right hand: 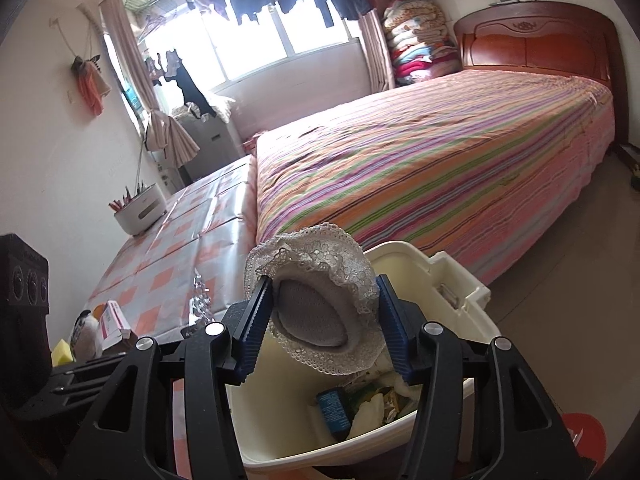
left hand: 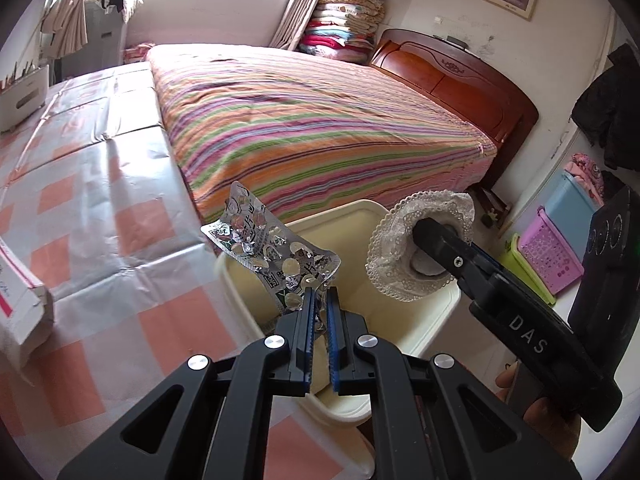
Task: Collect trash
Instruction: 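Carry blister pack and lace item to the cream bin and open both tools, then lift both open tools away from the cream bin toward the table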
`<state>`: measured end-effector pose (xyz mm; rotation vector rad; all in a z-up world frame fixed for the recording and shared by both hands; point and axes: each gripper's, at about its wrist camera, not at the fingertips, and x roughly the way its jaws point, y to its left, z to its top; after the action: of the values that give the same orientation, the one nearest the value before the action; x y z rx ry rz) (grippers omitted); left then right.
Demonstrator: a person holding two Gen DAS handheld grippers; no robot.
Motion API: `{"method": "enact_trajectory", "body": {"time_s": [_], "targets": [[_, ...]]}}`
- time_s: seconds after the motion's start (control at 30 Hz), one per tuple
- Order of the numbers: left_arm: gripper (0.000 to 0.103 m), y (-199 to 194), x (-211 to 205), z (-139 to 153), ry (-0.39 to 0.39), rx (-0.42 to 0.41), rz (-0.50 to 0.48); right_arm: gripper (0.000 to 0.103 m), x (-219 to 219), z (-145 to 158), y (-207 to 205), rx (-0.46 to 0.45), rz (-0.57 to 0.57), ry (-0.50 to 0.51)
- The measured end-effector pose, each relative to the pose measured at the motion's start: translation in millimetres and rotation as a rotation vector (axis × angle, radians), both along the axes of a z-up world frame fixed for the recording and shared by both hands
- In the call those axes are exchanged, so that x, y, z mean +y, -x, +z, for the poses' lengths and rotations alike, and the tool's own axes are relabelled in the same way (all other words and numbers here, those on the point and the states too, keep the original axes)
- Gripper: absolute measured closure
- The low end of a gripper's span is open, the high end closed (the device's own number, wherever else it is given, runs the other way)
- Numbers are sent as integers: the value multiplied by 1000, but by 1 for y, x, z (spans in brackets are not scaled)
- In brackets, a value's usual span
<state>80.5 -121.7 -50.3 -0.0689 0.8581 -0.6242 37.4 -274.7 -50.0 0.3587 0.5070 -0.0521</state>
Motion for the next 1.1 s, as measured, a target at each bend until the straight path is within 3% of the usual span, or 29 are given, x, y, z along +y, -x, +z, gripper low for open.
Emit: {"method": "enact_trajectory", "body": {"time_s": [0.13, 0.87, 0.9, 0.93, 1.0, 1.1], "targets": [[97, -4, -8, -5, 1, 12, -10, 34, -13, 4, 6, -23, -42, -24], [93, -6, -31, -15, -32, 29, -52, 34, -19, 10, 21, -104, -52, -73], [81, -6, -33, -15, -39, 28, -54, 34, -18, 10, 21, -104, -50, -75], [54, -5, -33, -15, -42, 25, -53, 34, -16, 9, 21, -105, -49, -75], [24, 1, -28, -8, -17, -36, -26, 34, -14, 9, 20, -105, -44, -73], [19, 14, -17, 7, 53, -146, -19, 34, -14, 12, 19, -117, -41, -75]]}}
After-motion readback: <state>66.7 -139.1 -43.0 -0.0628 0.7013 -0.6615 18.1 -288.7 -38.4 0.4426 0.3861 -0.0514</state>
